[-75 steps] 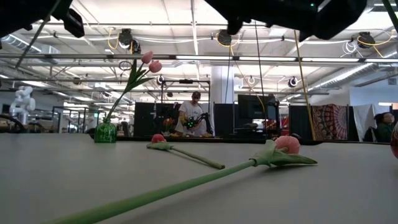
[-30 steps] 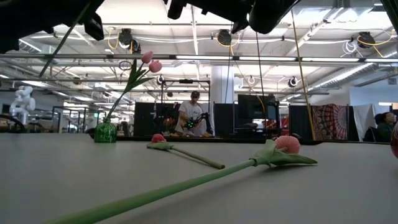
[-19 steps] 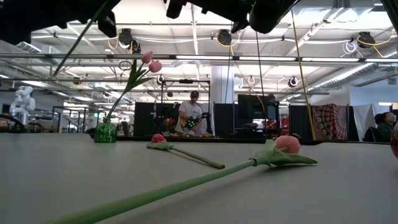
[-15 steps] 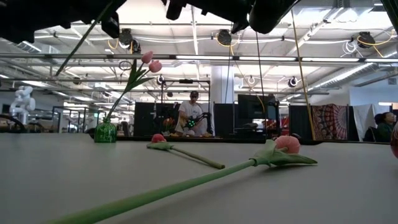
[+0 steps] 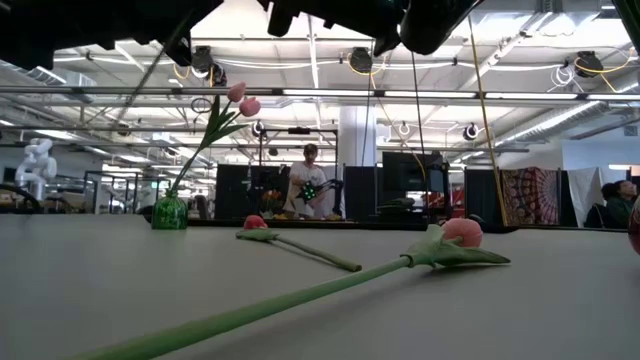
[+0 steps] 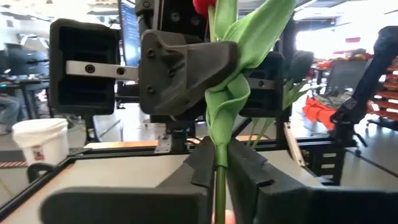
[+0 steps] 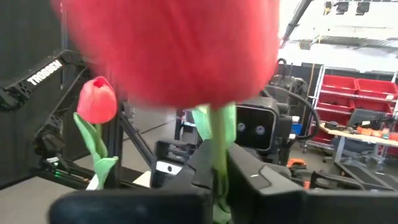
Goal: Sort flowers into vase by color
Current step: Put the right red flower into the blue vase
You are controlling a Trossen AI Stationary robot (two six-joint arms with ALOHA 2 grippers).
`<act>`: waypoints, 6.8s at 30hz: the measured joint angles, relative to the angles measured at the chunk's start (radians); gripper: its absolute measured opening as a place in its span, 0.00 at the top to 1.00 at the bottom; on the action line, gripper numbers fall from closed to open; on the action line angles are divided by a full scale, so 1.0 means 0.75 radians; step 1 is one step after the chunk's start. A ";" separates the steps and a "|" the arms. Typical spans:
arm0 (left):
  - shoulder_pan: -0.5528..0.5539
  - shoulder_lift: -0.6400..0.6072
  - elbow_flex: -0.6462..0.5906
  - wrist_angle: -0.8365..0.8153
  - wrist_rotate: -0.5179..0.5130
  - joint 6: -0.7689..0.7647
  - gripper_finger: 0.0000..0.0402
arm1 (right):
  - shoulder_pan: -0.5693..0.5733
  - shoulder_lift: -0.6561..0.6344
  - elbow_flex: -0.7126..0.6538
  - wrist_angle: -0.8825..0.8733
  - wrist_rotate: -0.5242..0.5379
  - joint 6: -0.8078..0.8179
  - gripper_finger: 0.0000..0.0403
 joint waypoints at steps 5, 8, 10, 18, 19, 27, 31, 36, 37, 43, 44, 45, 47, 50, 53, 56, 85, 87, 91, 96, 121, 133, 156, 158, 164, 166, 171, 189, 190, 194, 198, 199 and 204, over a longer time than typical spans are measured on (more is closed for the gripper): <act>0.000 -0.011 0.001 -0.074 -0.011 -0.036 0.74 | 0.001 0.000 0.000 -0.007 0.001 0.008 0.98; 0.000 -0.024 0.001 -0.201 -0.011 -0.090 0.66 | 0.002 -0.001 0.000 -0.041 0.001 0.026 0.99; 0.000 -0.033 0.001 -0.288 -0.011 -0.106 0.63 | 0.000 -0.001 0.000 -0.077 0.001 0.052 0.99; 0.000 -0.033 0.001 -0.361 -0.005 -0.107 0.61 | 0.000 -0.001 -0.001 -0.232 0.013 0.059 1.00; 0.000 -0.033 0.001 -0.347 -0.004 -0.107 0.60 | 0.000 -0.001 -0.001 -0.238 0.016 0.059 1.00; 0.000 -0.034 0.063 -0.333 0.052 -0.107 0.60 | 0.000 -0.001 -0.001 -0.281 0.016 0.059 1.00; 0.000 -0.033 0.090 -0.340 0.066 -0.109 0.60 | 0.000 -0.002 -0.001 -0.285 0.016 0.059 1.00; 0.000 -0.028 0.093 -0.346 0.091 -0.154 0.60 | 0.000 -0.003 -0.001 -0.285 0.015 0.059 1.00; 0.000 -0.027 0.093 -0.347 0.091 -0.173 0.60 | 0.000 -0.003 -0.001 -0.285 0.015 0.059 1.00; 0.000 -0.027 0.093 -0.347 0.091 -0.177 0.62 | 0.000 -0.003 -0.001 -0.274 0.015 0.059 1.00; 0.000 -0.027 0.093 -0.347 0.091 -0.177 0.63 | 0.000 -0.003 -0.001 -0.266 0.015 0.059 1.00; 0.000 -0.027 0.093 -0.348 0.091 -0.177 0.65 | 0.000 -0.003 -0.001 -0.253 0.015 0.059 1.00; 0.000 -0.027 0.093 -0.348 0.091 -0.177 0.68 | 0.000 -0.003 -0.001 -0.231 0.015 0.059 1.00; 0.000 -0.027 0.093 -0.348 0.091 -0.177 0.74 | 0.000 -0.003 -0.001 -0.215 0.013 0.059 1.00; 0.001 -0.027 0.093 -0.354 0.091 -0.176 0.81 | 0.001 -0.003 -0.001 -0.216 0.010 0.059 1.00; 0.001 -0.027 0.093 -0.370 0.091 -0.176 0.88 | 0.001 -0.003 -0.001 -0.222 0.004 0.059 0.98; -0.021 -0.628 0.093 -1.057 0.012 -0.137 0.99 | 0.001 -0.119 -0.001 -0.608 -0.003 0.002 0.63; -0.032 -0.707 0.093 -1.157 0.073 -0.138 0.98 | 0.000 -0.142 -0.001 -0.680 -0.003 0.002 0.63; -0.058 -0.841 0.093 -1.299 0.205 -0.137 0.98 | 0.000 -0.186 -0.001 -0.832 0.001 0.009 0.63; -0.073 -0.971 0.126 -1.538 0.267 -0.130 0.98 | 0.001 -0.197 -0.001 -0.930 0.002 0.061 0.63; -0.079 -1.049 0.252 -1.115 0.884 -0.420 0.97 | 0.044 -0.197 -0.001 -1.118 0.008 0.177 0.63; -0.348 -0.834 0.113 -0.646 0.889 -0.489 0.97 | 0.044 -0.197 -0.001 -1.118 0.008 0.177 0.63; -0.631 -0.382 0.107 -0.242 0.672 -0.232 0.97 | 0.044 -0.196 -0.001 -1.115 0.008 0.177 0.63; -0.631 -0.365 0.115 -0.213 0.673 -0.229 0.97 | 0.044 -0.196 -0.001 -1.115 0.008 0.177 0.63; -0.631 -0.354 0.142 -0.203 0.673 -0.209 0.97 | 0.044 -0.196 -0.001 -1.114 0.008 0.177 0.63; -0.631 -0.351 0.142 -0.206 0.669 -0.209 0.97 | 0.044 -0.196 -0.001 -1.115 0.008 0.177 0.63; -0.630 -0.310 0.143 -0.204 0.658 -0.205 0.97 | 0.044 -0.196 -0.001 -1.115 0.008 0.177 0.63; -0.630 -0.237 0.143 -0.255 0.649 -0.200 0.97 | 0.044 -0.196 -0.001 -1.115 0.008 0.177 0.63; -0.630 -0.237 0.143 -0.267 0.649 -0.200 0.97 | 0.044 -0.196 -0.001 -1.115 0.008 0.177 0.63; -0.629 -0.237 0.143 -0.319 0.648 -0.200 0.97 | 0.044 -0.196 -0.001 -1.115 0.008 0.177 0.63; -0.630 -0.237 0.143 -0.381 0.612 -0.210 0.97 | 0.044 -0.196 -0.001 -1.115 0.008 0.177 0.63; -0.629 -0.236 0.143 -0.396 0.590 -0.211 0.97 | 0.044 -0.196 -0.001 -1.115 0.008 0.177 0.63; -0.629 -0.236 0.143 -0.442 0.507 -0.246 0.93 | 0.044 -0.196 -0.001 -1.115 0.008 0.177 0.63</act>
